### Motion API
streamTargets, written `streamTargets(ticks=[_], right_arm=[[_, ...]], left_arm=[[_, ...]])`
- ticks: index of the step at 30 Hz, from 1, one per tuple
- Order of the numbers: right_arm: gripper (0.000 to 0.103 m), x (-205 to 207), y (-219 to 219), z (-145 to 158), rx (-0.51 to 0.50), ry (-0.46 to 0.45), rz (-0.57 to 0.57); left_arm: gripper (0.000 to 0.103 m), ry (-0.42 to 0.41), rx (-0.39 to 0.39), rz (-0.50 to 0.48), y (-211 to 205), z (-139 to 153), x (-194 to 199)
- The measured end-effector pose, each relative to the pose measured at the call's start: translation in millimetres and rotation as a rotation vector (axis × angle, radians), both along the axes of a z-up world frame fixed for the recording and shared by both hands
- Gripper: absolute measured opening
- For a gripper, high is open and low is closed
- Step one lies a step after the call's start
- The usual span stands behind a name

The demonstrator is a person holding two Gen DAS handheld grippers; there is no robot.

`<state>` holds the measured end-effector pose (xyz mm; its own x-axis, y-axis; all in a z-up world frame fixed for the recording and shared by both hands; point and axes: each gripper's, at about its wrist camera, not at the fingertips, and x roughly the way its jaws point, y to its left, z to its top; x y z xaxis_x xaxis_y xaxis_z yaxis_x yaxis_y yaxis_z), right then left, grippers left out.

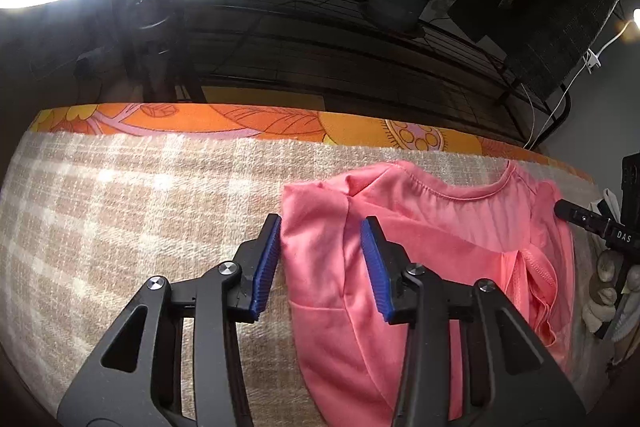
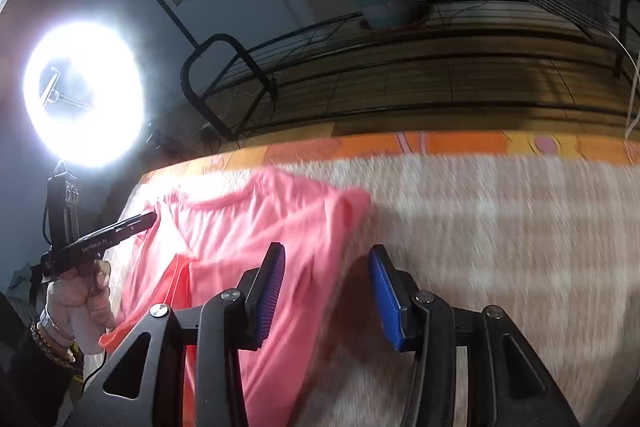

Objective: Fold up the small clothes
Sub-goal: 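Grasp the collar edge with the left tool while the right tool grasps the collar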

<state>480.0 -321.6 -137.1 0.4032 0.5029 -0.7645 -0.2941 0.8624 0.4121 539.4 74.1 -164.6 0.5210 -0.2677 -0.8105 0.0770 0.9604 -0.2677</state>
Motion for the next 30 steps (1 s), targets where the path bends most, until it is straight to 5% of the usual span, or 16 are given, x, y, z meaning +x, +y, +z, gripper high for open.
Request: streamTargets(ticks=[4, 5, 6, 7, 9, 20, 30], right_arm=[[0.045, 13, 10, -1, 0.004, -0.003, 0.022], [0.040, 14, 13, -1, 0.002, -0.005, 0.031], [0.025, 16, 16, -2, 0.005, 0.002, 0.045], [0.012, 16, 19, -3, 0.009, 0.012, 0.059], [0.005, 12, 24, 0, 0.005, 0.001, 0.079], [0.002, -25, 18, 54, 0.044, -0.109, 0.119], [0.002, -104, 14, 108, 0.017, -0.180, 0.153]], left_arm=[[0.038, -0.023, 0.035, -0.044, -20, 0, 6], [0.029, -0.031, 0.050, -0.063, -27, 0, 8], [0.006, -0.039, 0.073, -0.069, -30, 0, 7], [0.005, -0.036, 0.064, -0.082, -33, 0, 8], [0.004, -0.030, 0.034, -0.077, -34, 2, 7], [0.004, -0.115, -0.042, -0.098, -26, 62, -57], [0.004, -0.175, -0.056, -0.120, -26, 116, -154]])
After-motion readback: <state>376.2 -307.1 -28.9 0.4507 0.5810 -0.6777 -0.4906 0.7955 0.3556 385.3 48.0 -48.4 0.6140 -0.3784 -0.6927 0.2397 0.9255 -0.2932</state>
